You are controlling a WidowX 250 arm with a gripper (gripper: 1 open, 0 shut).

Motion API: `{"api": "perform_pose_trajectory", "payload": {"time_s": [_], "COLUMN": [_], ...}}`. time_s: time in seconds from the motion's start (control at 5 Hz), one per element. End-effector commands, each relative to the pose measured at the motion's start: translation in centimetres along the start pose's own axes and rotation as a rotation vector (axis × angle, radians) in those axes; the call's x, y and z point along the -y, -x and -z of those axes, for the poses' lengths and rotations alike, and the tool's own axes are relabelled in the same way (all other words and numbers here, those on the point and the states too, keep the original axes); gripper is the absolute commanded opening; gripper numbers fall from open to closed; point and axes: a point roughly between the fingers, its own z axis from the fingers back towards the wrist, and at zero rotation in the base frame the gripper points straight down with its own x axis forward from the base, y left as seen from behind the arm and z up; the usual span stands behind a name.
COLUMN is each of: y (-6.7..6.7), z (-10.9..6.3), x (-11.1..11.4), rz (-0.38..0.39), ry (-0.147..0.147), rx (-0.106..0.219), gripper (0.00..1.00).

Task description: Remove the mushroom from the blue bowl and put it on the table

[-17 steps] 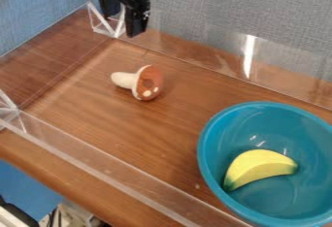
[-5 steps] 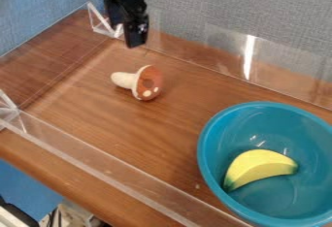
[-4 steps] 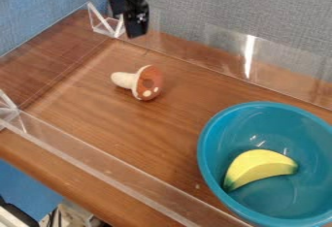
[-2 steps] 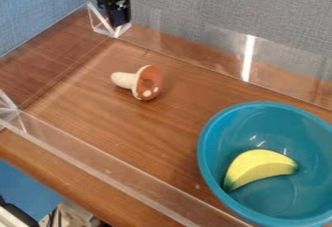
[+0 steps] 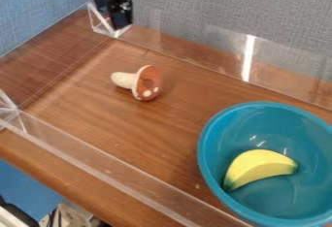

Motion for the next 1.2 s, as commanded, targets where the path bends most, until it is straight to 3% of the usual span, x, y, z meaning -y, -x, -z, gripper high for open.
{"api": "perform_pose_trajectory", "payload": {"time_s": [0.0, 0.2, 0.4, 0.6, 0.8, 1.0], "y": [0.0, 0.8, 2.0, 1.9, 1.1, 0.3], "z": [-1.7, -0.9, -0.3, -1.2, -1.0, -0.3], "x": [-0.6, -1.6, -0.6, 0.9, 1.9, 1.5], "rz": [0.041, 0.07, 0.044, 0.029, 0.006, 0.01], "ry": [-0.042, -0.025, -0.019, -0.031, -0.038, -0.043], "rx": [0.063, 0.071, 0.073, 0.082, 0.092, 0.096], "gripper": [1.0, 1.0, 0.0, 1.0, 1.0, 1.0]}}
